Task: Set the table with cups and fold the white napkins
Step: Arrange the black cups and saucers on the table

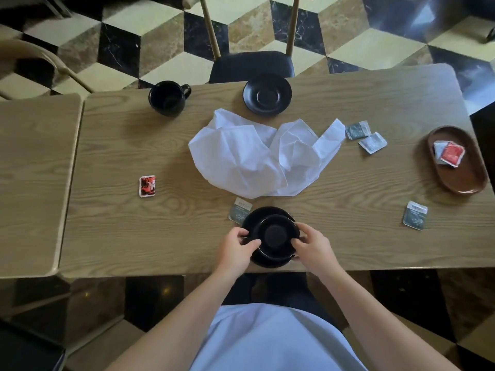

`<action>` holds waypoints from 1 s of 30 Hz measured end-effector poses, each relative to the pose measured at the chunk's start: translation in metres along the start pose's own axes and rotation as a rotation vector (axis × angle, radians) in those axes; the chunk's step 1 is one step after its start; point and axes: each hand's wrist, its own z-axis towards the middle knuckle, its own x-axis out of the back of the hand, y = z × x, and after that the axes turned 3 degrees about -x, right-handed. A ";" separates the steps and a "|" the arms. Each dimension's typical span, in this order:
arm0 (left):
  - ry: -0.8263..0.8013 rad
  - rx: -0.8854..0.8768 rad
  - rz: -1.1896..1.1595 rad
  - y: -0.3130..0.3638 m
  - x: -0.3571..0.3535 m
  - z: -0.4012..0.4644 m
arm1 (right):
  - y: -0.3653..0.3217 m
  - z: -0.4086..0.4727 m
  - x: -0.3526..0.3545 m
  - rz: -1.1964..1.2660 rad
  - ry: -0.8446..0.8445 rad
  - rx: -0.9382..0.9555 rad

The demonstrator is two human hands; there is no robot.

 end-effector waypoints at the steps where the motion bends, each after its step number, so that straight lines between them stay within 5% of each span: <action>1: 0.000 0.005 0.008 0.000 0.000 0.001 | 0.000 0.001 -0.001 0.009 -0.006 -0.007; 30: -0.114 0.002 0.070 0.004 0.021 0.028 | -0.005 0.002 -0.019 -0.033 -0.012 -0.161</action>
